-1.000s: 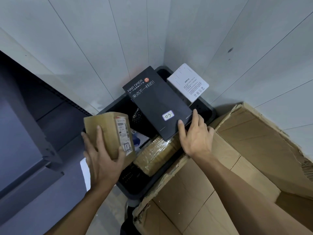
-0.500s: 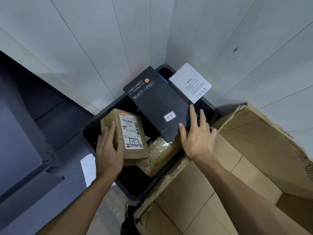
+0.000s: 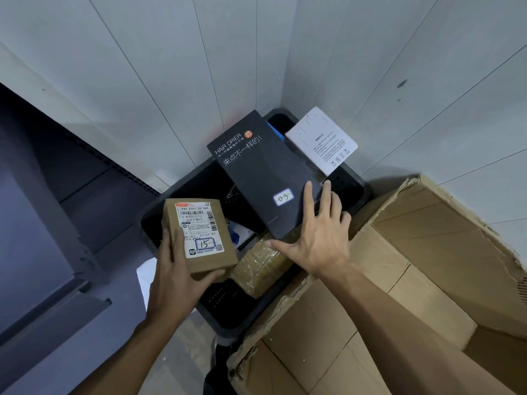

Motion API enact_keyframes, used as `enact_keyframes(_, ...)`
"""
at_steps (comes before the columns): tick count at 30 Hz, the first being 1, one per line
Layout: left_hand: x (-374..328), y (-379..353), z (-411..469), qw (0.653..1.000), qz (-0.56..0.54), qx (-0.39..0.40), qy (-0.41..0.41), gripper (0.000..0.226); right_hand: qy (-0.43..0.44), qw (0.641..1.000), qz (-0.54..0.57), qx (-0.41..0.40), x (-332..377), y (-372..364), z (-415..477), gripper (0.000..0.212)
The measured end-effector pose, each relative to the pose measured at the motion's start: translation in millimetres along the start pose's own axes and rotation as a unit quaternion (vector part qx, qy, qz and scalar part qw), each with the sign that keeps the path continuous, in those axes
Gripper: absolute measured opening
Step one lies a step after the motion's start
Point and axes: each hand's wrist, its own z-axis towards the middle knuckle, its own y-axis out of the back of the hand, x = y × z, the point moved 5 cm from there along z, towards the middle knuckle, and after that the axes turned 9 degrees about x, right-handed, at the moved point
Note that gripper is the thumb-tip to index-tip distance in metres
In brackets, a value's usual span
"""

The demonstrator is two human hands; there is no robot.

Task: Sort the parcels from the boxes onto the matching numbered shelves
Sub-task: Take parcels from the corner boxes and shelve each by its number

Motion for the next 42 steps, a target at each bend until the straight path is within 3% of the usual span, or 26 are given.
enact_keyframes(12, 21.0, -3.4, -10.2, 0.993, -0.067, -0.054, -0.084, 0.114, 0.073, 0.997, 0.005, 0.024, 10.3, -5.8, 1.4, 0.138)
enact_keyframes(20, 22.7, -0.3, -2.7, 0.988, -0.066, -0.043, -0.131, 0.119, 0.109, 0.977, 0.161, 0.086, 17.8, -5.5, 34.3, 0.151)
enact_keyframes(29, 17.6, 9.0, 24.5, 0.994, -0.046, -0.016, -0.095, 0.139, 0.133, 0.977, 0.156, 0.064, 22.3, -10.6, 38.2, 0.156)
enact_keyframes(32, 19.3, 4.2, 27.8, 0.994, -0.052, -0.002, -0.098, 0.145, 0.144, 0.964, 0.212, 0.073, 21.2, -12.9, 39.5, 0.158)
enact_keyframes(42, 16.2, -4.0, 28.0, 0.995, -0.081, 0.011, -0.062, 0.145, 0.177, 0.940, 0.283, 0.068, 22.0, -18.2, 39.5, 0.152)
